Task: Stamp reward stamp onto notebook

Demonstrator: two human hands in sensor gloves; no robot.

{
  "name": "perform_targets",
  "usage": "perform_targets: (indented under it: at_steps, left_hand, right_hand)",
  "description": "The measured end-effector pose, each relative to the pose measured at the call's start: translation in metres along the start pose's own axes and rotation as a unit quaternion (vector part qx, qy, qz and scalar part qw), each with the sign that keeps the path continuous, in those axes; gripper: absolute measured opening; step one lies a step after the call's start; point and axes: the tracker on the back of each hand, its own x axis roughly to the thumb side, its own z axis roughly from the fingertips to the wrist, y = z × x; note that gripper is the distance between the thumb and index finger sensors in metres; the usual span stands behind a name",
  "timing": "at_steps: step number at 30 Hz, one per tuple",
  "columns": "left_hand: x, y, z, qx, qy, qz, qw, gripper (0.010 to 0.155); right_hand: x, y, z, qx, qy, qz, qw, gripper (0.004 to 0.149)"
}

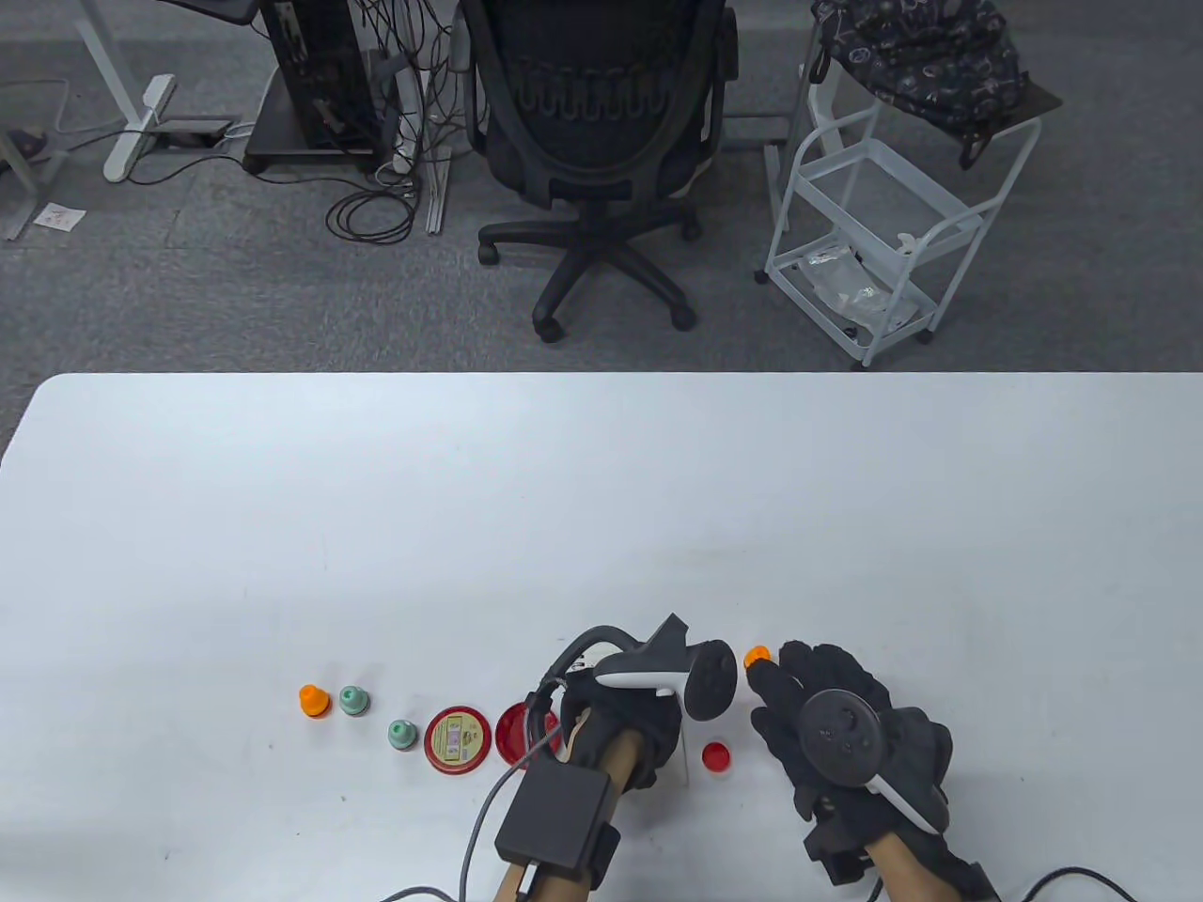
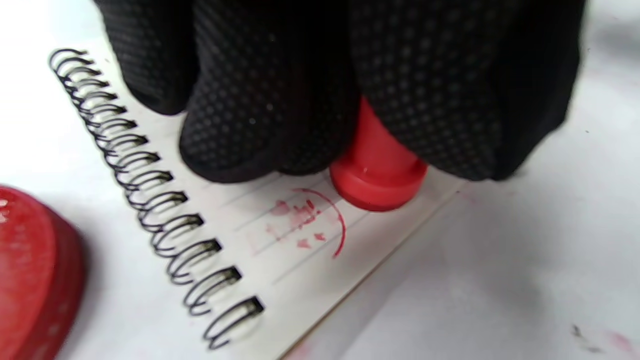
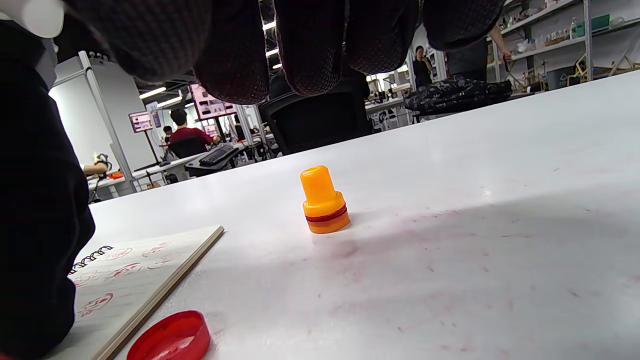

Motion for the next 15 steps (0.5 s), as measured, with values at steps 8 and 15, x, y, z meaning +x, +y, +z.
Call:
perform_targets:
  at_steps: [8,15]
  left_hand:
    - [-0.0040,-0.0010,-0.0012,-0.008,0.006,0.026,1.000,0.046]
    - [0.0021,-0.0012,-0.0010,-0.008,0.014,0.005,1.000,0.047]
  right_hand:
    - [-0.0002,-0.0005,0.0001,0.002,0.001,-0.001,1.000,0.054]
    - [0.0003,-0.0006,0.0001,0.004,-0.001,0.001,1.000,0.054]
